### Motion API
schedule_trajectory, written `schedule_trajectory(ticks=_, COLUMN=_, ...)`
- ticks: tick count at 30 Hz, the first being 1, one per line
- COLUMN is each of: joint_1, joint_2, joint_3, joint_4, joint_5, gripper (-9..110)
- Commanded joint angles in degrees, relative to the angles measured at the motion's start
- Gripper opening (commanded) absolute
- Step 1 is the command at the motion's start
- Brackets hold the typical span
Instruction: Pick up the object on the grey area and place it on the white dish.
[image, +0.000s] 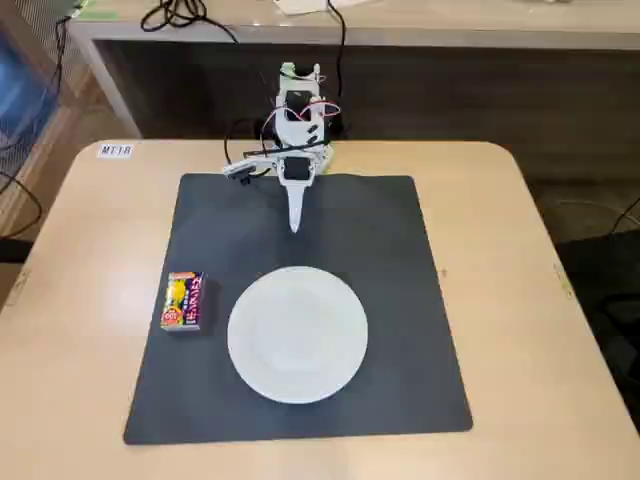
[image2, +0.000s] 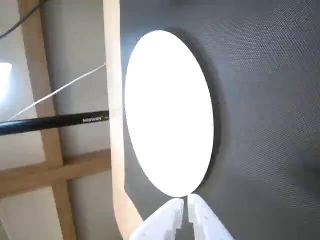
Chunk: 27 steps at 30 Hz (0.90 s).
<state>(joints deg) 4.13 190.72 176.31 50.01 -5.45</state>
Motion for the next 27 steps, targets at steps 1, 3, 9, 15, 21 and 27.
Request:
schedule_trajectory(ticks=1, joint_1=6.5, joint_2=1.14, joint_3=-2.37, joint_4=2.46, joint_5=-0.44, gripper=0)
schedule_trajectory(ticks=3, joint_1=6.42, joint_2=1.14, joint_3=-2.37, joint_4=2.37, joint_5=-0.35, gripper=0)
schedule_trajectory(ticks=9, joint_1=6.33, joint_2=1.14, joint_3=-2.29, joint_4=2.29, joint_5=-0.26, gripper=0)
schedule_trajectory(ticks=15, joint_1=6.24, joint_2=0.0, joint_3=-3.78, joint_4=0.44, joint_5=-0.26, gripper=0)
schedule_trajectory(ticks=21, joint_1=3.25, joint_2=-28.21, joint_3=-22.76, joint_4=-5.8, joint_5=-4.66, gripper=0)
schedule_trajectory(ticks=27, joint_1=1.85, joint_2=-51.94, joint_3=-46.05, joint_4=-6.86, joint_5=-4.83, gripper=0)
